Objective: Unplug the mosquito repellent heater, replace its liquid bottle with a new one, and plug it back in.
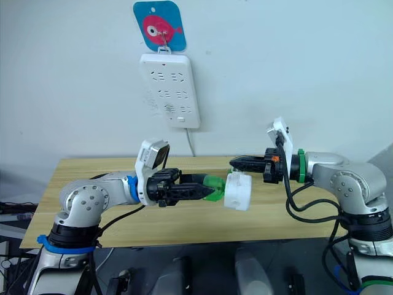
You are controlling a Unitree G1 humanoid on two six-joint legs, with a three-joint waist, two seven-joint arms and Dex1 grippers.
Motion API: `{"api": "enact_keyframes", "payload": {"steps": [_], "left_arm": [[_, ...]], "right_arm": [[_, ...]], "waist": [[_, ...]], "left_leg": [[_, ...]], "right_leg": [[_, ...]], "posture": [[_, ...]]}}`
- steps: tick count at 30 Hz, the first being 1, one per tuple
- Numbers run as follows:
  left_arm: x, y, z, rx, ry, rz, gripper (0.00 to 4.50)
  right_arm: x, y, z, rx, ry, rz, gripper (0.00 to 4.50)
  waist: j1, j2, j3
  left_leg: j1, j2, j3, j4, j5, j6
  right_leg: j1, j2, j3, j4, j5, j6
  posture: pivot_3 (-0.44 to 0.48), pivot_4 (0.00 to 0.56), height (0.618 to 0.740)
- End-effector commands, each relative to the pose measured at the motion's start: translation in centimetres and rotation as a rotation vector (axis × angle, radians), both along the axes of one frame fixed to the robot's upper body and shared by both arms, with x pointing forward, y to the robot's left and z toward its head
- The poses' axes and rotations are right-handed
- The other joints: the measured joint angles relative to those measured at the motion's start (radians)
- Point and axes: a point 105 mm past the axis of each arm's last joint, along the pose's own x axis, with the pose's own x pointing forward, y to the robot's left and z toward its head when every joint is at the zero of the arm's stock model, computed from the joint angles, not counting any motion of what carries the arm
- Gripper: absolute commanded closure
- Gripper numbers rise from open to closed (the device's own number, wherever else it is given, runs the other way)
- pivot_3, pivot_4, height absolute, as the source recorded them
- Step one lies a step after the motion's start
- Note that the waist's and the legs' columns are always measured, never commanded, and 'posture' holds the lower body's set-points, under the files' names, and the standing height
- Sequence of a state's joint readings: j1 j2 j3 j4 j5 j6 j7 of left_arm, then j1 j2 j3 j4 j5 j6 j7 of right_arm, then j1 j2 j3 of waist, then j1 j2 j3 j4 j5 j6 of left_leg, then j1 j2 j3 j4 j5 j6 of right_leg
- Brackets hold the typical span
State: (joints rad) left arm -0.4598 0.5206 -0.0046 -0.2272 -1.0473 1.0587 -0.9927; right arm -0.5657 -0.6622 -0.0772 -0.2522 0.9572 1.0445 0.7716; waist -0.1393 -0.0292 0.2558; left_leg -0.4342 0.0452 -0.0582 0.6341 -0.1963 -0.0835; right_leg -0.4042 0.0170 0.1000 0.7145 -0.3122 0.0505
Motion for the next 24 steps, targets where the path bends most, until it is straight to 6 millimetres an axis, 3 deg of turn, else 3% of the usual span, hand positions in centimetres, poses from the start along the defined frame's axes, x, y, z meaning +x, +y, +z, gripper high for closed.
{"api": "enact_keyframes", "payload": {"steps": [1, 3, 8, 14, 17, 21, 24], "left_arm": [[0.9, 0.0, -0.1, 0.007, -0.116, 0.099, 2.26], [1.8, -0.2, -0.2, -0.002, -0.162, 0.176, 2.26], [4.4, -1.3, 0.4, -0.052, -0.321, 0.379, 2.26], [5.5, -2.4, 0.2, -0.061, -0.409, 0.453, 2.26], [6.0, -3.0, 0.3, -0.076, -0.424, 0.470, 2.26], [6.2, -3.8, 0.5, -0.104, -0.412, 0.481, 2.26], [6.3, -4.1, 0.7, -0.115, -0.405, 0.490, 2.26]], "right_arm": [[0.6, -2.1, 3.5, 0.122, -0.105, -0.158, 4.33], [0.9, -3.4, 3.9, 0.165, -0.116, -0.268, 3.93], [0.0, -6.5, 2.2, 0.273, -0.034, -0.537, 2.17], [-2.5, -6.0, -1.1, 0.429, 0.172, -0.729, 0.02], [-3.2, -4.0, -2.8, 0.476, 0.348, -0.776, 0.00], [-2.9, -1.4, -2.2, 0.624, 0.457, -0.771, 0.00], [-2.4, -0.9, -1.9, 0.661, 0.474, -0.799, 0.00]], "waist": [[0.000, 0.000, 0.000], [0.002, 0.000, 0.000], [0.013, 0.000, 0.000], [-0.004, 0.001, -0.001], [-0.018, 0.002, -0.002], [-0.031, 0.002, -0.002], [-0.031, 0.002, -0.002]], "left_leg": [[0.000, 0.000, 0.000, 0.000, 0.000, 0.000], [0.000, 0.000, 0.000, 0.000, 0.000, 0.000], [-0.001, -0.001, 0.000, -0.001, 0.000, 0.000], [-0.001, 0.000, 0.000, -0.002, 0.000, 0.000], [0.000, 0.000, 0.002, -0.002, 0.000, 0.000], [0.000, 0.000, 0.001, -0.003, 0.000, 0.000], [0.000, 0.000, 0.001, -0.003, 0.000, 0.000]], "right_leg": [[0.000, 0.000, 0.000, 0.000, 0.000, 0.000], [0.000, 0.000, 0.000, 0.000, 0.000, 0.000], [0.000, -0.001, 0.000, -0.001, 0.000, 0.000], [-0.001, 0.000, 0.001, 0.000, 0.000, 0.000], [-0.001, 0.000, 0.003, 0.000, 0.000, 0.001], [-0.001, 0.001, 0.003, 0.000, -0.001, 0.002], [-0.001, 0.001, 0.002, -0.001, -0.001, 0.002]], "posture": [[-0.194, 0.207, 0.725], [-0.200, 0.208, 0.725], [-0.219, 0.209, 0.725], [-0.238, 0.211, 0.725], [-0.242, 0.210, 0.725], [-0.244, 0.208, 0.725], [-0.244, 0.208, 0.725]]}}
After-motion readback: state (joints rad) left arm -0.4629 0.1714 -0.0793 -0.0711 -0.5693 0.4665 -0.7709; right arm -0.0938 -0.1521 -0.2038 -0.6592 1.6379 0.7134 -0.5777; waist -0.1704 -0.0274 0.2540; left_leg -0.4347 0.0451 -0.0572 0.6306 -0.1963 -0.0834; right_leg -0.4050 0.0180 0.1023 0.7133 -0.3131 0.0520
